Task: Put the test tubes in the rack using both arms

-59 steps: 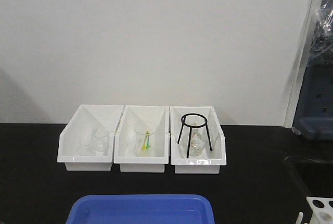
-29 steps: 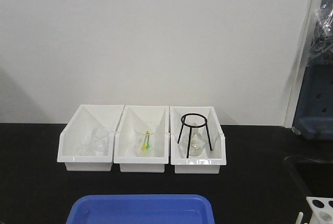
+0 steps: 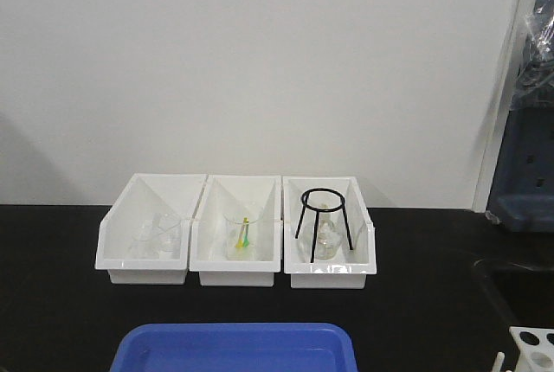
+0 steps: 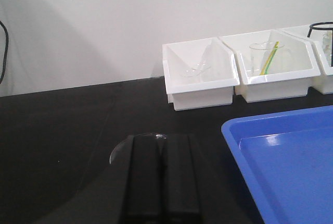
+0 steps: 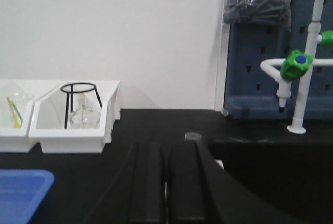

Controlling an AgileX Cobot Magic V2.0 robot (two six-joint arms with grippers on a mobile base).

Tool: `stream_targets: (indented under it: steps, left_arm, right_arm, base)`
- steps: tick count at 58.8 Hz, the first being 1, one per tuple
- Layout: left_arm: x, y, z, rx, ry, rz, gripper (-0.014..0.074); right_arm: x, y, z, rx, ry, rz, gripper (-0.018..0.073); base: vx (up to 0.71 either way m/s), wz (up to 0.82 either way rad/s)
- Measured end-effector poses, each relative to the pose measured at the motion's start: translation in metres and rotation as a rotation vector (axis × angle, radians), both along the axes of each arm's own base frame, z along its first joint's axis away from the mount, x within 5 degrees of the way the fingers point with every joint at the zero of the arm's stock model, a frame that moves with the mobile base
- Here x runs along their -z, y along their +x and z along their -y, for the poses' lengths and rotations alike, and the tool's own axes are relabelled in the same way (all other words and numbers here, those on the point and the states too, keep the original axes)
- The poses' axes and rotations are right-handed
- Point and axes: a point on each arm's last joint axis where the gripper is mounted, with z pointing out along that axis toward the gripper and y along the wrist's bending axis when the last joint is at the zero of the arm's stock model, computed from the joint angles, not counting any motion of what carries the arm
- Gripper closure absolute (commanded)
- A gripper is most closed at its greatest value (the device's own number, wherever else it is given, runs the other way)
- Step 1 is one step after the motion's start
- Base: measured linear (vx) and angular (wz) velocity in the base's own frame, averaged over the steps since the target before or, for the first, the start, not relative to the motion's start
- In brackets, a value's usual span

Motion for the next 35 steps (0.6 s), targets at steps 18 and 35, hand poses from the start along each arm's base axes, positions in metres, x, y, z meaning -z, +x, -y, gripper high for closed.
stream_targets:
  steps: [18, 35]
  left_arm:
    - [0.0, 0.0, 0.0, 0.0, 0.0, -0.001, 0.0602]
    - [0.0, 0.0, 0.0, 0.0, 0.0, -0.001, 0.0602]
  right_arm:
    - [0.04, -0.008, 0.0, 0.003, -0.02, -0.075, 0.0571]
    - [0.041, -0.008, 0.0, 0.001, -0.019, -0.086, 0.0571]
  base:
    - [0.0, 0.0]
    - [0.0, 0.0]
